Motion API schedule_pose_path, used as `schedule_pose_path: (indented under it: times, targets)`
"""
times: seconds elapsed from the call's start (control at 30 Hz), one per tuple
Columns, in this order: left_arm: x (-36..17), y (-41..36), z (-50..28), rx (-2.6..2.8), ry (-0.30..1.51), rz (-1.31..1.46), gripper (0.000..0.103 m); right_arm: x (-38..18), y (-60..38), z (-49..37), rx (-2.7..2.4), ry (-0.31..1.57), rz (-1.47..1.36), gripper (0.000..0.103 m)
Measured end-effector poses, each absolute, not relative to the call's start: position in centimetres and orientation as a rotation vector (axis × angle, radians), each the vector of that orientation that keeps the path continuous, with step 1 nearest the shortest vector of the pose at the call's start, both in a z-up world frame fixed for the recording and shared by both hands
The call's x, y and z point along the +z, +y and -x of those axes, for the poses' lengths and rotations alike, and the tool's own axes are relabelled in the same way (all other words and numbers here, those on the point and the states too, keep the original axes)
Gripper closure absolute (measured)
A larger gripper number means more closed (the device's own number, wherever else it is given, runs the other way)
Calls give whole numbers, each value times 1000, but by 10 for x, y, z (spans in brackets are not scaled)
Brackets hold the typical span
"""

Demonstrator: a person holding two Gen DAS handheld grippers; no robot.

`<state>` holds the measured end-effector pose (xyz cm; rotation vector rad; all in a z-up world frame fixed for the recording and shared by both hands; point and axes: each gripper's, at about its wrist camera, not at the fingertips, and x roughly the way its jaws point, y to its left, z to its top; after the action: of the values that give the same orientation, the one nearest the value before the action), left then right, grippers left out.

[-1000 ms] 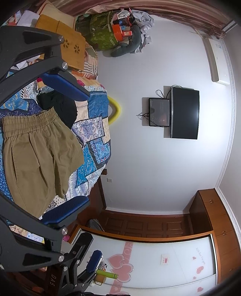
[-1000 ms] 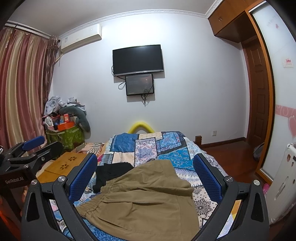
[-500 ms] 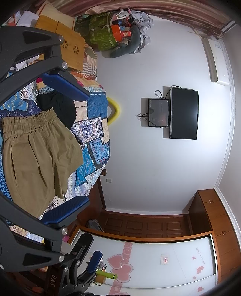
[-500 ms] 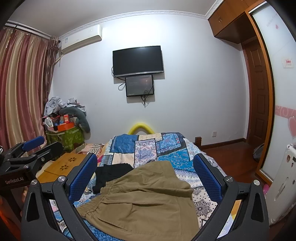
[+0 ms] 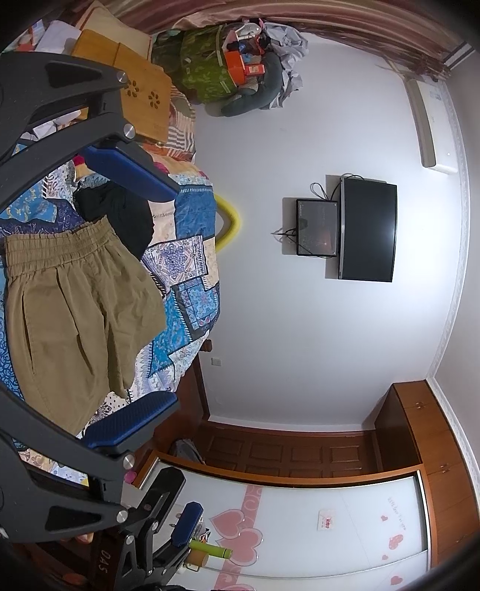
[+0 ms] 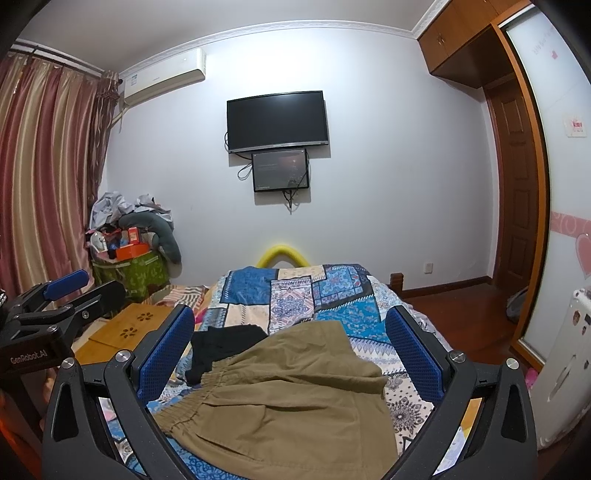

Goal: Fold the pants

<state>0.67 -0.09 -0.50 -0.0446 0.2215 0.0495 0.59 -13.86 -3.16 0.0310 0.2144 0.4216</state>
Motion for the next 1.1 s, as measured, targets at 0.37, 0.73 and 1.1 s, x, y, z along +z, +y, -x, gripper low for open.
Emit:
schedule_pose_path:
  times: [0.37, 0.73, 1.1]
  targets:
    - [-13, 3, -17, 54, 246, 46, 0, -37, -136, -13, 424, 236, -31, 0]
    - [-49, 23, -85, 94, 423, 18, 0, -76, -139, -66, 342, 358, 62, 0]
    - [-136, 76, -178, 135, 762, 43, 4, -158, -169, -144, 316, 702, 95, 1]
